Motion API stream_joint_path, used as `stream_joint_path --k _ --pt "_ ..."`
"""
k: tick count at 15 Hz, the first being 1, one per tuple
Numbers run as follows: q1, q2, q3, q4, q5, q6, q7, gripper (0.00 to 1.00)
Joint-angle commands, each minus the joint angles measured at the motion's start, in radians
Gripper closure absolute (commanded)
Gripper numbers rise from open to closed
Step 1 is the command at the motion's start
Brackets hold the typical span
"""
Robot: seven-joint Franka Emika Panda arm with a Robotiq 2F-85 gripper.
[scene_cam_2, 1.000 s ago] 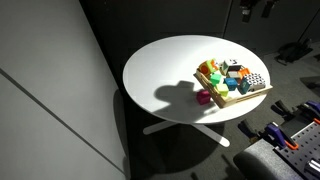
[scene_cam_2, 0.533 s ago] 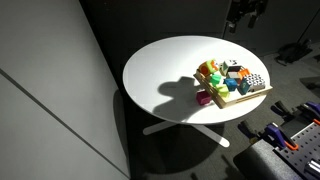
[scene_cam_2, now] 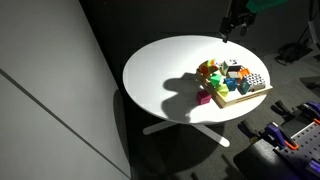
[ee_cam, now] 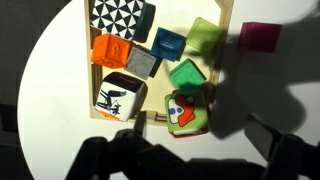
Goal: Remove the plush square from the wooden box
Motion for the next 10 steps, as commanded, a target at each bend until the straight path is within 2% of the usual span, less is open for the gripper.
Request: stream_joint_path --k 1,10 --pt "0.006 0.011 -0.008 0.006 -0.009 0.001 0.008 0.0" --pt "0.007 0.028 -0.011 0.02 -0.015 0.001 0.017 0.0"
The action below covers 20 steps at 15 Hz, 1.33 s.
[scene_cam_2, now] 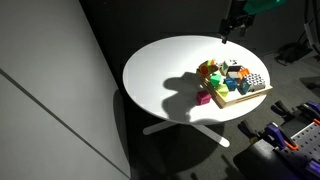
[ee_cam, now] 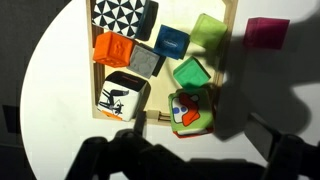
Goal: Remove the plush square from the wooden box
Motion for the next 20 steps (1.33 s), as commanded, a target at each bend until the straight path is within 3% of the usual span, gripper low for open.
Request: stream_joint_path --k 1,11,20 --pt "0.006 0.0 -0.007 0.002 0.001 -0.003 -0.001 0.0" --pt "0.021 0.145 -0.01 0.058 0.013 0.147 0.027 0.0" --pt "0.052 0.337 -0.029 0.193 0.013 0.229 0.033 0.0"
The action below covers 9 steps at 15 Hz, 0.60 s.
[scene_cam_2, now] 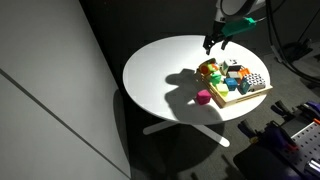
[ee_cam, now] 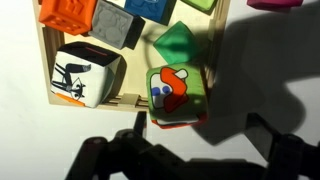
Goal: Remove the plush square from the wooden box
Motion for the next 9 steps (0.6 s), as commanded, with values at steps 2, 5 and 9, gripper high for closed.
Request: stream_joint_path --k 2,5,9 --pt "0.04 0.106 -0.031 0.101 0.003 0.027 0.026 0.0" --pt "0.062 0.158 -0.044 0.149 0.001 0.024 0.031 0.0" --pt "0.099 0.219 -0.074 0.209 -0.014 0.016 0.063 0.0"
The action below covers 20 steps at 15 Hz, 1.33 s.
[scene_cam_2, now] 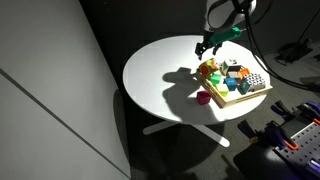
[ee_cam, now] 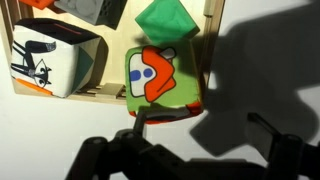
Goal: Remove the plush square from the wooden box
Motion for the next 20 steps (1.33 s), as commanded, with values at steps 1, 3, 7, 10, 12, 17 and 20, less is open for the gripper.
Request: stream_joint_path --k 1,3,7,10,12,17,20 --pt "0.039 0.061 -0.038 0.078 -0.018 -0.012 0.047 0.0" --pt "0.053 0.082 -0.052 0.099 -0.021 -0.016 0.056 0.0" --pt "0.084 0.108 -0.084 0.121 -0.039 -0.042 0.077 0.0" --pt "0.106 0.105 -0.108 0.126 -0.068 -0.088 0.091 0.0" --pt "0.116 0.099 -0.117 0.133 -0.09 -0.133 0.095 0.0" --pt "0.115 0.097 -0.11 0.168 -0.13 -0.263 0.092 0.0" --pt "0.11 0.101 -0.103 0.179 -0.14 -0.304 0.087 0.0"
